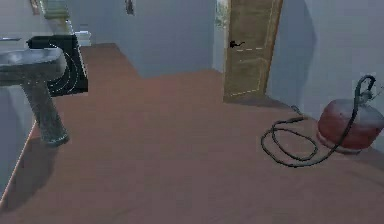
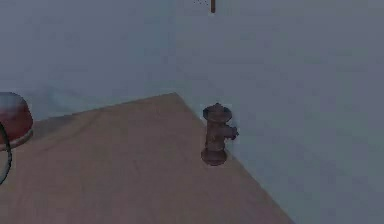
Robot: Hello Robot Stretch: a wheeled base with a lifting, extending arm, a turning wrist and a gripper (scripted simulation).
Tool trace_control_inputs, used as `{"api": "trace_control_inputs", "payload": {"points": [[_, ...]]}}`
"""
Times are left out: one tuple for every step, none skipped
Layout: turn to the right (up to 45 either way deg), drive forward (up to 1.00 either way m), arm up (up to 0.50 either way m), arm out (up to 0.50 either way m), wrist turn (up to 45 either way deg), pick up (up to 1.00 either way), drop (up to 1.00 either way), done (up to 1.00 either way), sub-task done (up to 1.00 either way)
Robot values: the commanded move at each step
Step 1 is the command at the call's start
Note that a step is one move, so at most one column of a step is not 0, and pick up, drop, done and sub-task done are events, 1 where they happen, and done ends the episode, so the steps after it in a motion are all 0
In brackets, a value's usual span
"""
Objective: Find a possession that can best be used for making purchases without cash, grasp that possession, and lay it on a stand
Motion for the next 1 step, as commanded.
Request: {"api": "trace_control_inputs", "payload": {"points": [[0.0,1.0,0.0,0.0,0.0,0.0,0.0,0.0,0.0]]}}
